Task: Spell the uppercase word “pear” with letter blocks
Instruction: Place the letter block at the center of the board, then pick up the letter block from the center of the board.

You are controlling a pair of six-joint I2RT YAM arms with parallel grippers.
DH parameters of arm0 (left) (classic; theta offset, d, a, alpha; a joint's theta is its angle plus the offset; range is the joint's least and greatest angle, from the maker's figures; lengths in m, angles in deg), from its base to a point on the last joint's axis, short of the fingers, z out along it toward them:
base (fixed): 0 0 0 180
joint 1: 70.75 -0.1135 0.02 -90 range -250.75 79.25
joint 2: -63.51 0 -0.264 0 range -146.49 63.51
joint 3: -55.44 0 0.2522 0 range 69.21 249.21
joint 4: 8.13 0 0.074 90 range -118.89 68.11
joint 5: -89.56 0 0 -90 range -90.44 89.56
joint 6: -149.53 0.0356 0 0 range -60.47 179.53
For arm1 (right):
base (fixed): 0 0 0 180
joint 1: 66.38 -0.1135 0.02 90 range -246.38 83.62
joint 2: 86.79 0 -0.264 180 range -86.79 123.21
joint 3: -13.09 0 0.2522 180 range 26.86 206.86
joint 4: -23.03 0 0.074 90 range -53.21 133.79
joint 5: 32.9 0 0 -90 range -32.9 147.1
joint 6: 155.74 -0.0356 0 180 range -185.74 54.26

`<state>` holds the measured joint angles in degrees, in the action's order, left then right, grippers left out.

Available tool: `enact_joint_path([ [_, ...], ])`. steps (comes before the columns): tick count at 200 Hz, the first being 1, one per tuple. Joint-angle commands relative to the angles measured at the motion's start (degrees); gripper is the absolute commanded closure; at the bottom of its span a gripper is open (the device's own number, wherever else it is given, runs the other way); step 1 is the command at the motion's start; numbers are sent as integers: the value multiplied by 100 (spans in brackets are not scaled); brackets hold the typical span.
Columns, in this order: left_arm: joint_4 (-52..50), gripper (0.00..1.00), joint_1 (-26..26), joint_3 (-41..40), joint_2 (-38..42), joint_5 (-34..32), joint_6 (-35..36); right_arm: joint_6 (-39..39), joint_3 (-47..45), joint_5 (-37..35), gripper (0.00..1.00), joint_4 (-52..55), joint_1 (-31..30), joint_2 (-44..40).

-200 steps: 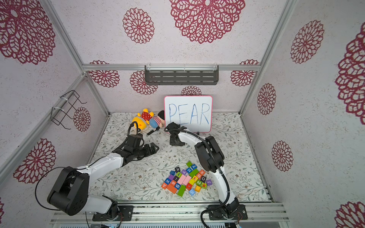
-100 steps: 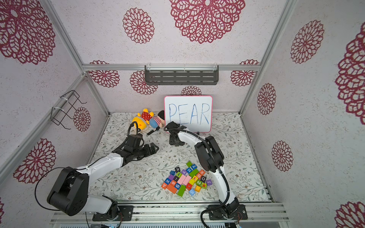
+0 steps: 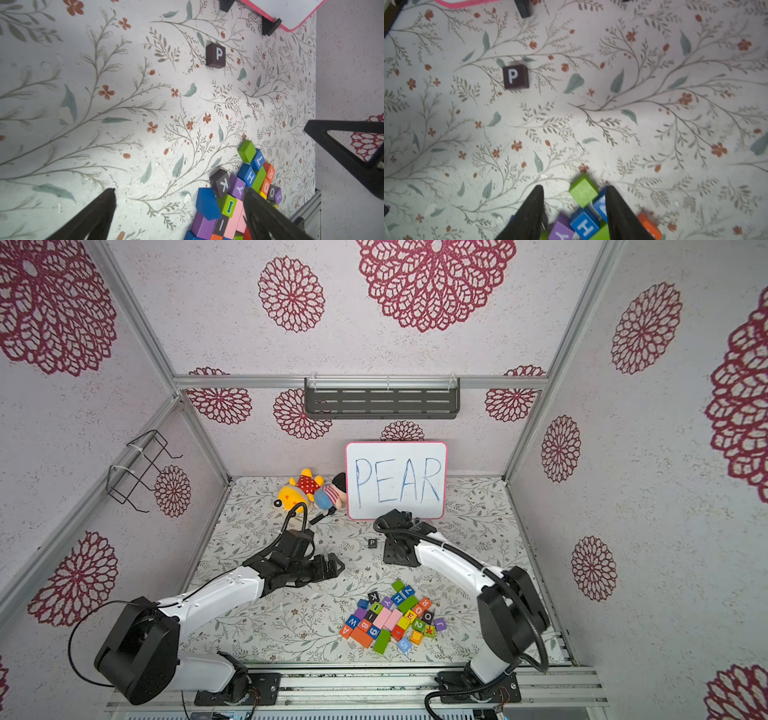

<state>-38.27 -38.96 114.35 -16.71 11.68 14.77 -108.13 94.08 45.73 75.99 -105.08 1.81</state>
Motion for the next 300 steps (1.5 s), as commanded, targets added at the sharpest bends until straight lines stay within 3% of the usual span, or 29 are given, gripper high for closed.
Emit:
enact_joint_path([
  [1, -89, 2, 251, 183, 148, 45, 28, -656, -541, -114, 50, 471, -76, -584],
  [49, 190, 2, 503, 26, 96, 243, -2, -1711, -1610, -53, 53, 380, -428, -1630],
  [105, 299, 2, 613, -186, 121, 276, 0, -2291, -2151, 88, 56, 272, -724, -1966],
  [169, 526, 2, 632, -322, 79, 316, 28, -2607, -2705, 238, 57, -63, -911, -2043],
  [300, 760, 2, 646, -392, -85, 365, 19, -2601, -2815, 376, 61, -587, -972, -1463],
])
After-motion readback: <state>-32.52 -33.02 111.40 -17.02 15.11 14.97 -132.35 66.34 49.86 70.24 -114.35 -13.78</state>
